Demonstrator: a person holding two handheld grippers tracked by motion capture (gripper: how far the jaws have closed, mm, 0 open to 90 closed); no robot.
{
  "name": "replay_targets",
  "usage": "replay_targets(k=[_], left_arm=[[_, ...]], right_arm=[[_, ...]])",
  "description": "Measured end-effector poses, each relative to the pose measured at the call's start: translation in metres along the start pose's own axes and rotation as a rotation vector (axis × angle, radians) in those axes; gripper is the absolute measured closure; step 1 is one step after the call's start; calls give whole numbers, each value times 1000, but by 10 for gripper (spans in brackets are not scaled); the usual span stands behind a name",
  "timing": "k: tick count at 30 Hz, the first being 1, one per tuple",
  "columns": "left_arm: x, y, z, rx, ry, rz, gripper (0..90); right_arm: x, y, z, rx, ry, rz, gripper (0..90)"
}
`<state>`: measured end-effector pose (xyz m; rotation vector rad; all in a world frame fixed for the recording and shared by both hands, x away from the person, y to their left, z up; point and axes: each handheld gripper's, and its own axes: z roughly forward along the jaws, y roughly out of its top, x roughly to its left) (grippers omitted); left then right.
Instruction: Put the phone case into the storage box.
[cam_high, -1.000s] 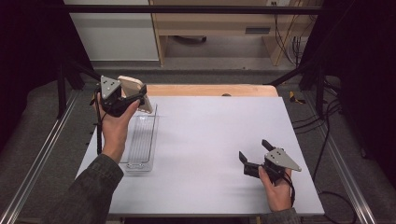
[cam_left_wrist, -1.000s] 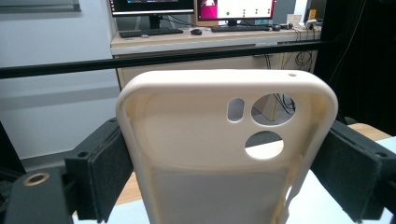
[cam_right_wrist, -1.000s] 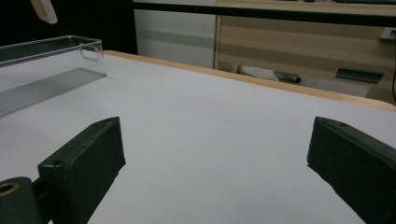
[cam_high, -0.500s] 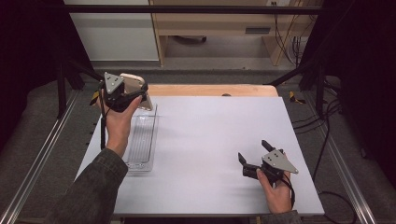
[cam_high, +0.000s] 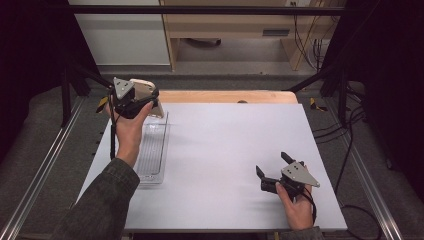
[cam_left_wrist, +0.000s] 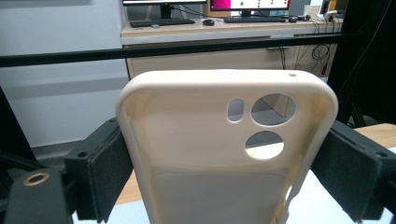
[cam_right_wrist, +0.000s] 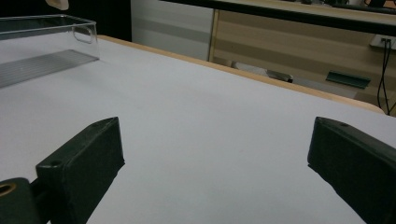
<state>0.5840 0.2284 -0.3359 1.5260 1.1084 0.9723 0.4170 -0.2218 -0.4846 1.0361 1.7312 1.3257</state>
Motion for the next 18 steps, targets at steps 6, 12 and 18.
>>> replay_targets(k=[6,12,18], left_arm=[[2,-3,3,6,17,3,110],[2,-4,4,7,21,15,110],[3,-7,5,9,25,7,110]], right_arm=[[-3,-2,0,1,-2,6,35],[-1,-2,1,5,4,1,35],[-3,-2,1,12,-3,3,41]])
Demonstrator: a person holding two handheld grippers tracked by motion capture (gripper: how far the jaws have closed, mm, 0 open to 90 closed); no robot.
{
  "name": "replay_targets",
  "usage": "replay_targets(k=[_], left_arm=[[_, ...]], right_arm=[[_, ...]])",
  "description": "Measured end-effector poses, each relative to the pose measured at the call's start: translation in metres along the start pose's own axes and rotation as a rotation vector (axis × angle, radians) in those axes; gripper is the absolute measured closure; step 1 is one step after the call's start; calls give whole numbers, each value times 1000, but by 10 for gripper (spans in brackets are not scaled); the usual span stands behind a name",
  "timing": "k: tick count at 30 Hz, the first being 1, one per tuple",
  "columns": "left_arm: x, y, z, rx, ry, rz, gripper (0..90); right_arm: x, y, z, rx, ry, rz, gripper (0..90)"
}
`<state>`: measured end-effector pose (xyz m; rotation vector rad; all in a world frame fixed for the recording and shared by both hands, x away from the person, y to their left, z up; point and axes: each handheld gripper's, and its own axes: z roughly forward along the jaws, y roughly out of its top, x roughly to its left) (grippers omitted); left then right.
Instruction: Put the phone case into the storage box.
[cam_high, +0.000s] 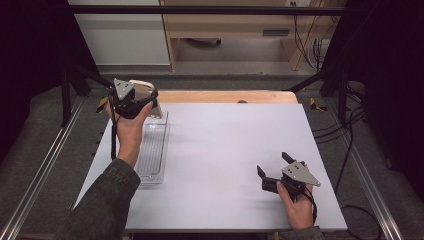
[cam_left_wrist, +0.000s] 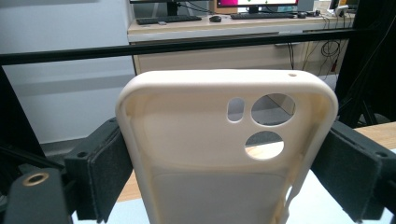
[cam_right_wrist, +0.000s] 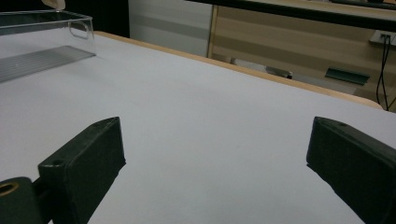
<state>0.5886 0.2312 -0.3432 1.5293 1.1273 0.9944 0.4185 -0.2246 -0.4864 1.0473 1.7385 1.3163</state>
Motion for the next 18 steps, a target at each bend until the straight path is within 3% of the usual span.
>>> replay_targets(k=[18], left_arm=[[-3,-11,9,19,16,1,110]], right_arm=[[1,0,0,0,4,-1,37]])
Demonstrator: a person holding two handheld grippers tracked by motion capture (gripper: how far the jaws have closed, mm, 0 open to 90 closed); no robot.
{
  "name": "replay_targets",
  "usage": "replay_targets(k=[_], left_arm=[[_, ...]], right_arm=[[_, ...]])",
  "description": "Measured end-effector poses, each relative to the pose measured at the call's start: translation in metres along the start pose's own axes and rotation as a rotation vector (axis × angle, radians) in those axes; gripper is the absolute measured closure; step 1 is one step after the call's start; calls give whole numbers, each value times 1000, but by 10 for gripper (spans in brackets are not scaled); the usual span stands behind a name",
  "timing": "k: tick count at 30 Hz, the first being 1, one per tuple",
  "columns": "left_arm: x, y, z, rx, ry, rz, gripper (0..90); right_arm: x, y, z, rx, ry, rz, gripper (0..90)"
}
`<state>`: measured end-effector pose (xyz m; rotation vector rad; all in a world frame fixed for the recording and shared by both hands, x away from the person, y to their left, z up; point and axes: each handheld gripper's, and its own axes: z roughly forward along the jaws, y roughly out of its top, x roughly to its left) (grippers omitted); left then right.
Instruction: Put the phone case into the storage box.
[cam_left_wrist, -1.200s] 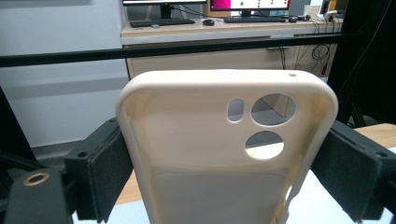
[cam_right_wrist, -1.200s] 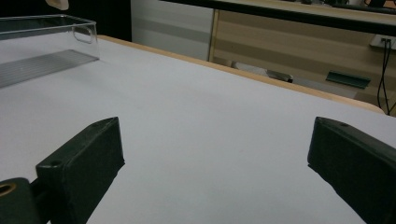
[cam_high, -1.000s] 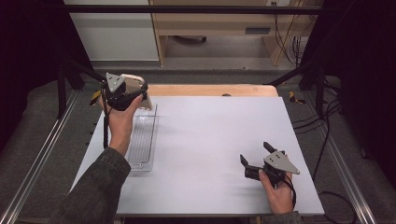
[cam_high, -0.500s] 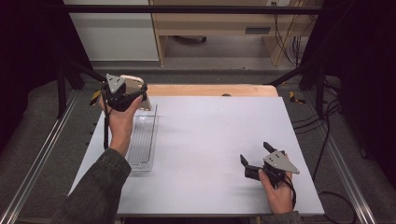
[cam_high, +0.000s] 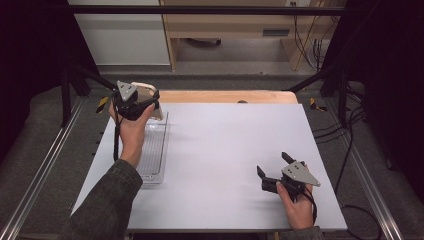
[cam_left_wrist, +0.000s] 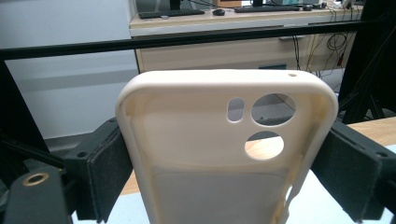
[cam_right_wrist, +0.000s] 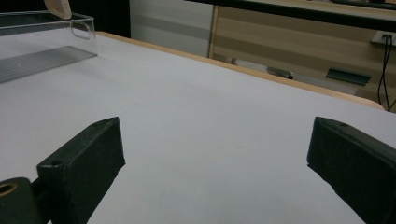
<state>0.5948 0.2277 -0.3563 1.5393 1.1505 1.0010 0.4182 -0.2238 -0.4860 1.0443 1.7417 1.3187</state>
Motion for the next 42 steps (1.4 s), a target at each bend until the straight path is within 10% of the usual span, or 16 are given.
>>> replay_targets(k=[42], left_arm=[[-2,-35,25,78,45,-13,109]], right_arm=[[2,-1,1,10,22,13,27]])
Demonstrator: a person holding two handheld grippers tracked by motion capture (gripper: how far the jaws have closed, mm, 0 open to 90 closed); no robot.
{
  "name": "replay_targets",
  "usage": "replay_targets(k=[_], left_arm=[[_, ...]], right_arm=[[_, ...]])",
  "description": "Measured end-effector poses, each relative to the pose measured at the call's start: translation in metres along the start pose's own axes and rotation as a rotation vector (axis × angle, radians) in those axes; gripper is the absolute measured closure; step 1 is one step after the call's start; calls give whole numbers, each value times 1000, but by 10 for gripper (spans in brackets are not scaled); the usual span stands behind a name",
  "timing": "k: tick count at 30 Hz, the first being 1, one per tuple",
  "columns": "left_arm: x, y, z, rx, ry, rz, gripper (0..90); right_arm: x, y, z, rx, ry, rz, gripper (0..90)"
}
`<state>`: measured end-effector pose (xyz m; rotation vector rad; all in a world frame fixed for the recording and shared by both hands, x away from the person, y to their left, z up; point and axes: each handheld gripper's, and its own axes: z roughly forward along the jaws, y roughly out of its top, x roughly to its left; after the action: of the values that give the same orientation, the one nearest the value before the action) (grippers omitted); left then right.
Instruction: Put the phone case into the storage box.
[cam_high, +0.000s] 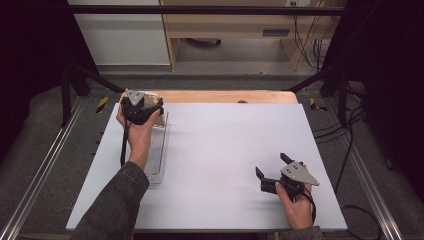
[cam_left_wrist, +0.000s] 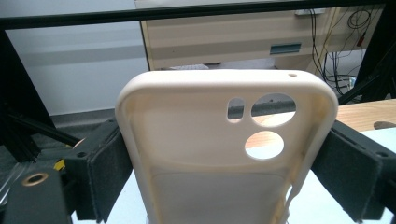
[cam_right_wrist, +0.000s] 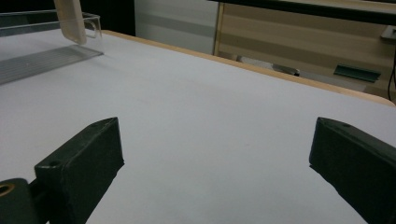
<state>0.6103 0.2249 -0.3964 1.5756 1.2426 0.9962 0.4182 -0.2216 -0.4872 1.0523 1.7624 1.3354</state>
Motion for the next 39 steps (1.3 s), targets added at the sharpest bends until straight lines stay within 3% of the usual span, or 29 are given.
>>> replay_targets(k=[39], left_arm=[[0,-8,5,22,8,-14,108]], right_arm=[[0,0,0,-14,27,-8,24]])
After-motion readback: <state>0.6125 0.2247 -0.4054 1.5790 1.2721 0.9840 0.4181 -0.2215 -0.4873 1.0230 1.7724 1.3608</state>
